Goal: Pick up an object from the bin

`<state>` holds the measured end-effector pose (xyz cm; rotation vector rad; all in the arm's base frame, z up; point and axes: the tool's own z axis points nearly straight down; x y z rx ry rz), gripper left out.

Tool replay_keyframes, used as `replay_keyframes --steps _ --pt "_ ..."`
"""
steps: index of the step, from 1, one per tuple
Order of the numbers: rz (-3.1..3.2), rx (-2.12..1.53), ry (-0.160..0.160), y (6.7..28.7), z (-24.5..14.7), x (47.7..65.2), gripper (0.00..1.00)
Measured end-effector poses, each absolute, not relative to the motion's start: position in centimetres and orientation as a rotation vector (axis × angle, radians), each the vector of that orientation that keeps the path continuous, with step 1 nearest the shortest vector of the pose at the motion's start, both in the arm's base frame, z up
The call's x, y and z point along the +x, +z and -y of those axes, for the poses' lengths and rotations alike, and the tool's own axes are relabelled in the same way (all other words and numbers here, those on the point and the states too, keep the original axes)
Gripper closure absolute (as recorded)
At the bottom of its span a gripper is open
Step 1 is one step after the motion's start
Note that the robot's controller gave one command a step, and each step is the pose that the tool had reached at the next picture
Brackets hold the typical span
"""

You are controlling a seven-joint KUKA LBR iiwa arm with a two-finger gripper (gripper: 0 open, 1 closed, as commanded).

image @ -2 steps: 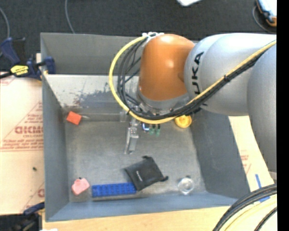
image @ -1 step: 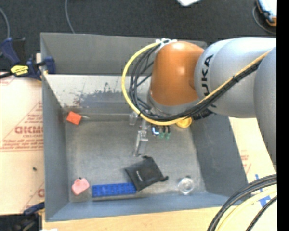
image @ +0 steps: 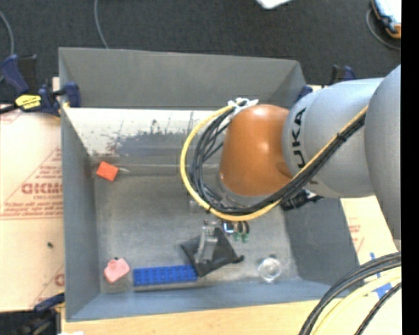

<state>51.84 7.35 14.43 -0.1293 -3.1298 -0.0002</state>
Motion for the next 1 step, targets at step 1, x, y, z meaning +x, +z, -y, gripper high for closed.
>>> replay_keyframes --steps 1 --pt "3.146 -0.087 0.003 12.95 -4.87 51.5 0.0"
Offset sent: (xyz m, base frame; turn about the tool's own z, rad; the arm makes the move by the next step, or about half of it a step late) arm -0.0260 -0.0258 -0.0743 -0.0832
